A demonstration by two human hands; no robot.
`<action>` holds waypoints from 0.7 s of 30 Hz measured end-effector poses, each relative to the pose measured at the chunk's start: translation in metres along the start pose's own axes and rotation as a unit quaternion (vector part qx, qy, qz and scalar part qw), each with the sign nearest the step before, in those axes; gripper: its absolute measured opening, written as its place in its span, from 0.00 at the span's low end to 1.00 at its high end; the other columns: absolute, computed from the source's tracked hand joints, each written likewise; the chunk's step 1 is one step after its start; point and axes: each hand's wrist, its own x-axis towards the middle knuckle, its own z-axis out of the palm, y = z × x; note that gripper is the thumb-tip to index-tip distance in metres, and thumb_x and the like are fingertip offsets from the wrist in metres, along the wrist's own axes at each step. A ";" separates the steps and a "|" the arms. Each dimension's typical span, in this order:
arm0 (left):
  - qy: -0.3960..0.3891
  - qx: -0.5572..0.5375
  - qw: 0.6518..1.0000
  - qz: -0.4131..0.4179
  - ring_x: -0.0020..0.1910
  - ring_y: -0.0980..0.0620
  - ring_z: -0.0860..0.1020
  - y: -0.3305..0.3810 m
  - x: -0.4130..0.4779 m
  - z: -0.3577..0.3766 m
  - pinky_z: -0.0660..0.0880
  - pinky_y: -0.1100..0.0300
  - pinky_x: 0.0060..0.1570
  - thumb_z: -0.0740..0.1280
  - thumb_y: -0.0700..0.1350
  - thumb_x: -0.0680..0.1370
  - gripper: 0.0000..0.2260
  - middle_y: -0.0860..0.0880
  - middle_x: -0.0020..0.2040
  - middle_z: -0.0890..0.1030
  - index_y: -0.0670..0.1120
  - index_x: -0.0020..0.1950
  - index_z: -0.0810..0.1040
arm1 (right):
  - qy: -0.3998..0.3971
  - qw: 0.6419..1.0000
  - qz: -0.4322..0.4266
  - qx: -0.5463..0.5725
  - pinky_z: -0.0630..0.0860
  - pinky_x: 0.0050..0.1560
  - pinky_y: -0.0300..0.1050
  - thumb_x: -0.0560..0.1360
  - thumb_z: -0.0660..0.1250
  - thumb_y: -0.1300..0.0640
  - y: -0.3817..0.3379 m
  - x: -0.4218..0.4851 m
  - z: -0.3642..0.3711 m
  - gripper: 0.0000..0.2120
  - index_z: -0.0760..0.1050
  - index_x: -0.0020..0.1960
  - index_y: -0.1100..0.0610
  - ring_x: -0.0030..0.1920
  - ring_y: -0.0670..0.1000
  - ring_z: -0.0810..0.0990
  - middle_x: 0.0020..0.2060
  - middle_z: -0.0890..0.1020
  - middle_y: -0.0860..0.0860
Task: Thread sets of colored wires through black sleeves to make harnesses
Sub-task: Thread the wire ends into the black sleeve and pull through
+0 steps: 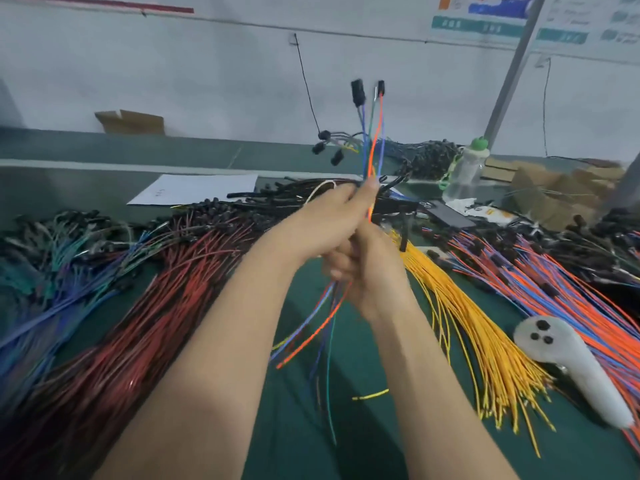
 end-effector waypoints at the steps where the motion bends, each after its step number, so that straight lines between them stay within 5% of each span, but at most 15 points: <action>1: -0.036 -0.057 0.998 -0.014 0.28 0.60 0.76 -0.004 -0.005 0.005 0.73 0.65 0.30 0.50 0.57 0.82 0.19 0.56 0.31 0.78 0.47 0.46 0.73 | 0.060 0.997 -0.035 0.030 0.54 0.21 0.33 0.82 0.55 0.50 -0.005 0.005 0.001 0.22 0.65 0.30 0.50 0.19 0.42 0.59 0.20 0.61 0.45; 4: -0.143 -0.133 0.979 -0.056 0.37 0.55 0.80 -0.023 -0.021 0.021 0.78 0.62 0.42 0.49 0.56 0.82 0.18 0.50 0.46 0.82 0.48 0.60 0.71 | 0.145 0.976 -0.135 0.093 0.49 0.23 0.37 0.82 0.53 0.45 -0.022 0.015 -0.009 0.24 0.57 0.29 0.50 0.19 0.43 0.55 0.21 0.57 0.44; 7: -0.186 -0.074 0.977 -0.068 0.21 0.60 0.68 -0.041 -0.029 0.029 0.66 0.69 0.24 0.49 0.53 0.83 0.15 0.49 0.33 0.73 0.47 0.54 0.72 | 0.162 0.959 -0.185 0.142 0.47 0.21 0.37 0.83 0.50 0.45 -0.040 0.018 -0.031 0.23 0.54 0.31 0.52 0.19 0.42 0.52 0.20 0.55 0.44; 10: -0.149 -0.066 0.985 -0.051 0.19 0.61 0.60 -0.044 -0.024 0.033 0.58 0.68 0.21 0.50 0.49 0.84 0.16 0.52 0.29 0.62 0.46 0.42 0.73 | 0.160 0.944 -0.191 0.216 0.51 0.18 0.35 0.83 0.50 0.44 -0.049 0.015 -0.055 0.22 0.59 0.33 0.53 0.18 0.42 0.53 0.19 0.56 0.44; 16: -0.140 -0.004 0.990 0.008 0.19 0.62 0.63 -0.041 0.000 0.047 0.60 0.70 0.21 0.54 0.45 0.83 0.13 0.51 0.29 0.67 0.43 0.44 0.73 | 0.086 0.969 -0.048 0.226 0.53 0.17 0.34 0.82 0.51 0.45 -0.030 0.013 -0.062 0.22 0.61 0.33 0.54 0.20 0.44 0.48 0.18 0.56 0.45; 19: -0.173 -0.032 0.984 -0.024 0.22 0.61 0.67 -0.056 0.005 0.041 0.63 0.69 0.23 0.56 0.50 0.82 0.14 0.52 0.31 0.77 0.45 0.48 0.77 | 0.122 0.962 -0.086 0.229 0.50 0.17 0.35 0.83 0.48 0.44 -0.034 0.018 -0.070 0.23 0.60 0.32 0.54 0.23 0.46 0.46 0.18 0.54 0.44; 21: -0.168 -0.075 0.982 -0.043 0.23 0.58 0.65 -0.072 0.004 0.035 0.61 0.68 0.23 0.57 0.52 0.82 0.14 0.54 0.27 0.74 0.47 0.46 0.79 | 0.142 0.956 -0.123 0.226 0.50 0.18 0.35 0.83 0.48 0.44 -0.038 0.021 -0.078 0.23 0.60 0.33 0.55 0.22 0.46 0.46 0.17 0.56 0.45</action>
